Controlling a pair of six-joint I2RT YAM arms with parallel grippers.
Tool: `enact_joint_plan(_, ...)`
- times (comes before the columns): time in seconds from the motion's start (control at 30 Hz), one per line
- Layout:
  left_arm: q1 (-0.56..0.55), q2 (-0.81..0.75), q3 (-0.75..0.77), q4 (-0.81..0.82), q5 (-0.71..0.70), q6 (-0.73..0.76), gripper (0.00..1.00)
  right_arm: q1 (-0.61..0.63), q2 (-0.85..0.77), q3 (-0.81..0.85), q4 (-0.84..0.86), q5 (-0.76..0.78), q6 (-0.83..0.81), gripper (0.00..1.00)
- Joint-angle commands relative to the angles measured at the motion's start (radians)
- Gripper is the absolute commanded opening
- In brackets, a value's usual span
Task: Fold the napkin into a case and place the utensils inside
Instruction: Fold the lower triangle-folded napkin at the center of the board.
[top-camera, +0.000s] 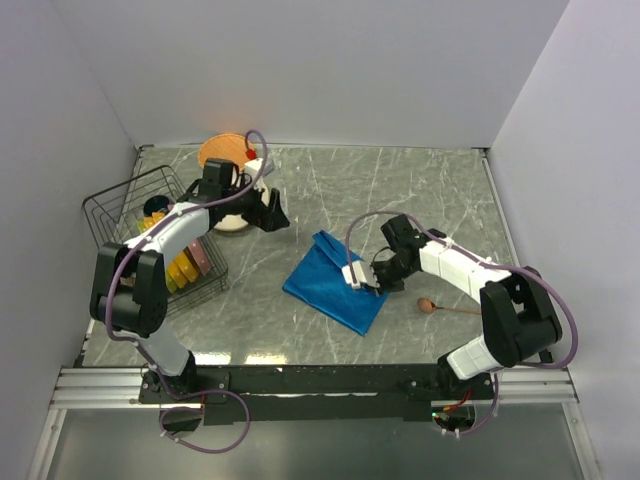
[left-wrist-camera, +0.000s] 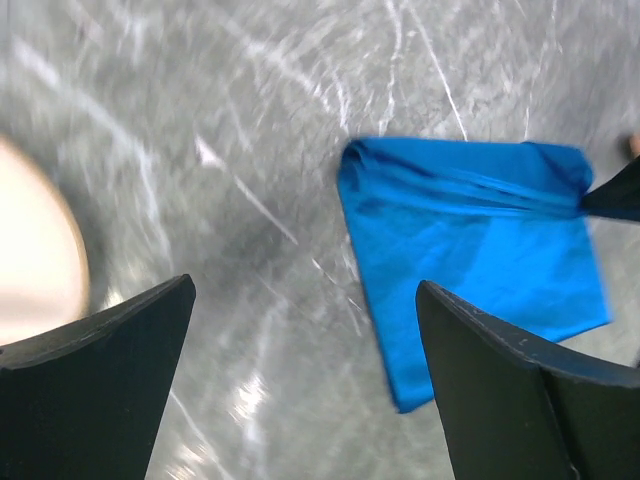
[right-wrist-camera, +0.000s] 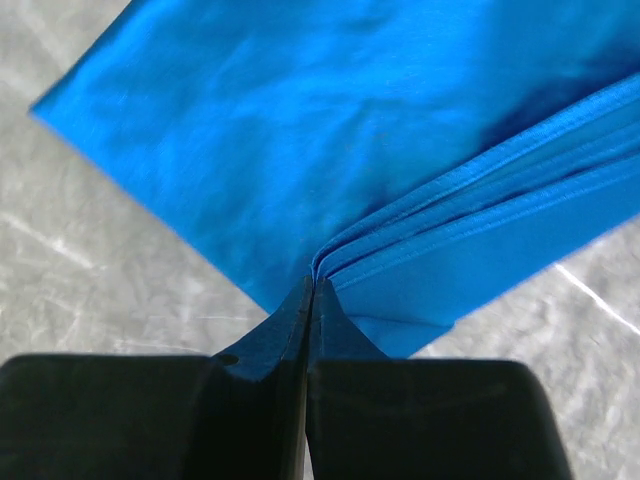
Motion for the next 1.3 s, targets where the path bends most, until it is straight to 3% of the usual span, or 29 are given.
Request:
enact_joint_plan(0.0, -0.052, 0.038, 0.084, 0.002, 0.08, 0.24, 0.99, 0.01, -0.045, -0.045, 0.006, 0.0, -0.158, 0.0)
enact_joint_plan(0.13, -0.102, 0.088, 0.128, -0.043, 0.112, 0.487, 0.99, 0.012, -0.023, -0.03, 0.001, 0.002, -0.166, 0.0)
enact_joint_plan(0.2, -0.131, 0.126, 0.141, -0.044, 0.123, 0.552, 0.95, 0.014, -0.028, -0.036, 0.006, 0.002, -0.175, 0.0)
enact_joint_plan(0.3, -0.174, 0.223, 0.243, -0.167, 0.134, 0.709, 0.77, 0.018, -0.02, -0.036, -0.007, 0.008, -0.18, 0.0)
enact_joint_plan(0.4, -0.193, 0.291, 0.335, -0.239, 0.146, 0.716, 0.66, 0.018, -0.021, -0.047, -0.025, 0.017, -0.212, 0.0)
enact_joint_plan(0.77, -0.231, 0.346, 0.378, -0.241, 0.152, 0.671, 0.64, 0.017, -0.063, -0.052, -0.086, 0.008, -0.293, 0.0)
enact_joint_plan(1.03, -0.26, 0.361, 0.372, -0.27, 0.145, 0.783, 0.6, 0.018, -0.066, -0.061, -0.1, 0.01, -0.298, 0.0)
enact_joint_plan(1.27, -0.28, 0.418, 0.417, -0.334, 0.148, 0.822, 0.5, 0.018, -0.068, -0.068, -0.097, 0.007, -0.287, 0.0)
